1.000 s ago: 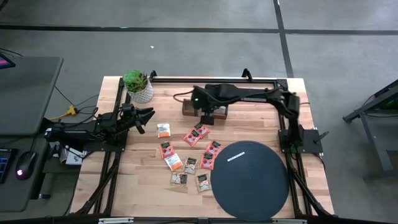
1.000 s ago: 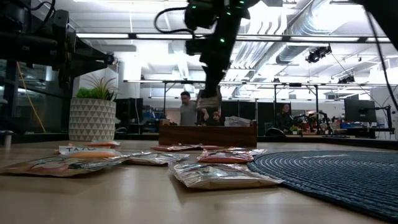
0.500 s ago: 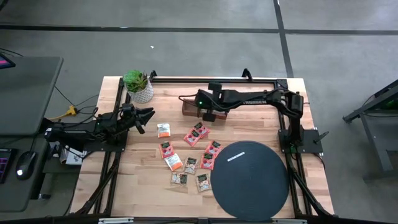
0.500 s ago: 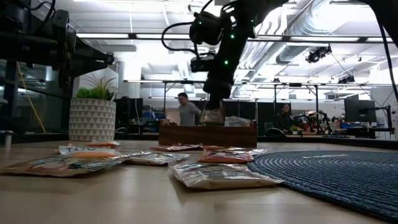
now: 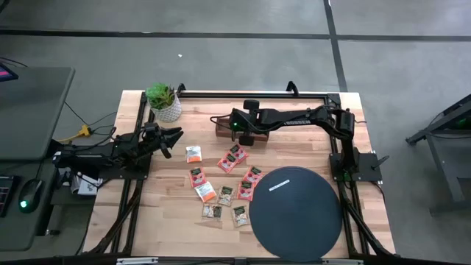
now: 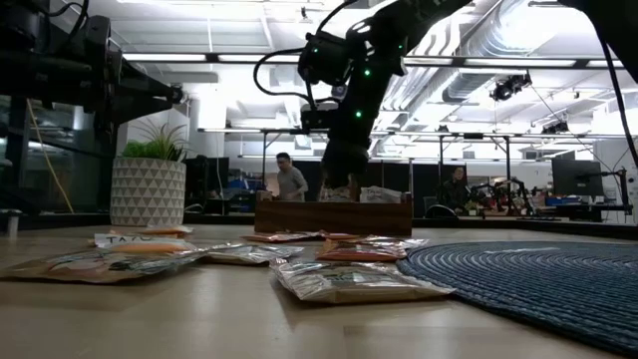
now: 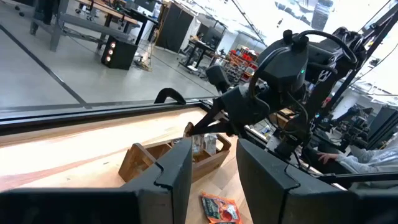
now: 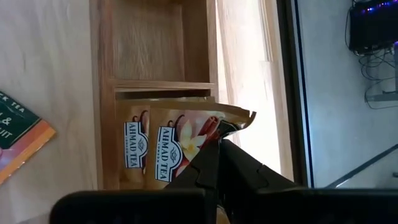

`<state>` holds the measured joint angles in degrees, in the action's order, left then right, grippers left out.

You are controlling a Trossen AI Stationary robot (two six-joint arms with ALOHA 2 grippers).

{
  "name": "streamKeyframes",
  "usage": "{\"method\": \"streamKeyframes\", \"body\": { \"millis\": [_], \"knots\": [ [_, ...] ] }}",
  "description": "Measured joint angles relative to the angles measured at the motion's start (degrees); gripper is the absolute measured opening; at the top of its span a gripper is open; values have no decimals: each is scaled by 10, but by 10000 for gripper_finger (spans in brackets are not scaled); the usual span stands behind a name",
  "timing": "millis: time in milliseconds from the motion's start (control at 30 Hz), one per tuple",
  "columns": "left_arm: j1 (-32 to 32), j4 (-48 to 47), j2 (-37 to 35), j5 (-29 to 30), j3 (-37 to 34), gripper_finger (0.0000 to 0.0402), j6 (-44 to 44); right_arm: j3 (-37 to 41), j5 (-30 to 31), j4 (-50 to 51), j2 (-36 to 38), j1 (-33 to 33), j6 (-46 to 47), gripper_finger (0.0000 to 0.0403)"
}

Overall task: Pick & Place Tea
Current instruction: Put the brown tea sachet into the middle section of the wooden organizer, then put the red orange tea sachet into the left section of the wooden organizer

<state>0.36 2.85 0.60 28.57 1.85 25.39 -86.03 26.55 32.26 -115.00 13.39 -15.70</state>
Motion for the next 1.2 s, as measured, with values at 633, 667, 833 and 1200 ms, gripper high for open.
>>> {"method": "streamKeyframes", "body": {
  "millis": [633, 667, 833, 1200],
  "knots": [
    [0, 0, 0, 0, 0, 123, 0, 0, -25, -5, 0, 0, -20, 142],
    [0, 0, 0, 0, 0, 123, 0, 0, -23, -5, 0, 0, -20, 146],
    [0, 0, 0, 0, 0, 123, 0, -23, -25, 16, 1, -7, -28, 167],
    [0, 0, 0, 0, 0, 123, 0, -88, -252, 82, 1, -48, 230, 164]
  ]
}}
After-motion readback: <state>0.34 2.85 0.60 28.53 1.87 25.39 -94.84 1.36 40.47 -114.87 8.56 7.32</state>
